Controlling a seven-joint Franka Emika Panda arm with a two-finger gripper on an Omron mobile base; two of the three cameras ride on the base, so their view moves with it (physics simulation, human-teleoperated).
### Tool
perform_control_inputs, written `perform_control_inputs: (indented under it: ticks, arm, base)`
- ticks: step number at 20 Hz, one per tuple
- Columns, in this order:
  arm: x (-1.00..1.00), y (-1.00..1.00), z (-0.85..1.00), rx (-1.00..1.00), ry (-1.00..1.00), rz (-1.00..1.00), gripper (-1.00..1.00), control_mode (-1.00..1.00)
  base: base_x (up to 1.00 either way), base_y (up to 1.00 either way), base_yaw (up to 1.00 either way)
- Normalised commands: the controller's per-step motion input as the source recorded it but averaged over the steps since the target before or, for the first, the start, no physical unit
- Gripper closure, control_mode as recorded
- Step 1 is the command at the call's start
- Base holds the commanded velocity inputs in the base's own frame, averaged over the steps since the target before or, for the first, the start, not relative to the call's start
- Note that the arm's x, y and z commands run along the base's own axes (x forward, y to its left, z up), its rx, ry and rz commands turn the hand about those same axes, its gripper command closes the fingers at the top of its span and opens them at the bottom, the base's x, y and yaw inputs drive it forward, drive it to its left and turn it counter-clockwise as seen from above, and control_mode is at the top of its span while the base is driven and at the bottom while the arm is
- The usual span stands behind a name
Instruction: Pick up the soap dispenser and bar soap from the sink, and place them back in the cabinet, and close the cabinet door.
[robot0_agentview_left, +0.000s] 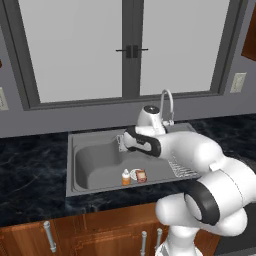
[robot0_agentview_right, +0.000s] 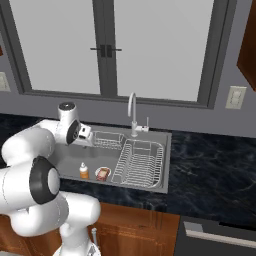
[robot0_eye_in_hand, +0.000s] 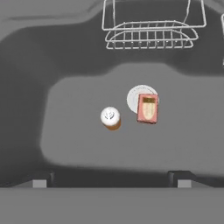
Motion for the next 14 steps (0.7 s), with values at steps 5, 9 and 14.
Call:
perform_control_inputs:
  ticks: [5, 9, 14]
  arm:
    - [0.31, 0.00, -0.38, 0.00, 0.00, 0.00, -1.00, -1.00]
    - [0.28, 0.01, -0.28, 0.00, 0.00, 0.00, -1.00, -1.00]
    - [0.22, 0.06, -0.24, 0.00, 0.02, 0.00, -1.00, -1.00]
  base:
    - [0.00, 0.00, 0.00]
    - [0.00, 0.00, 0.00]
    - [0.00, 0.00, 0.00]
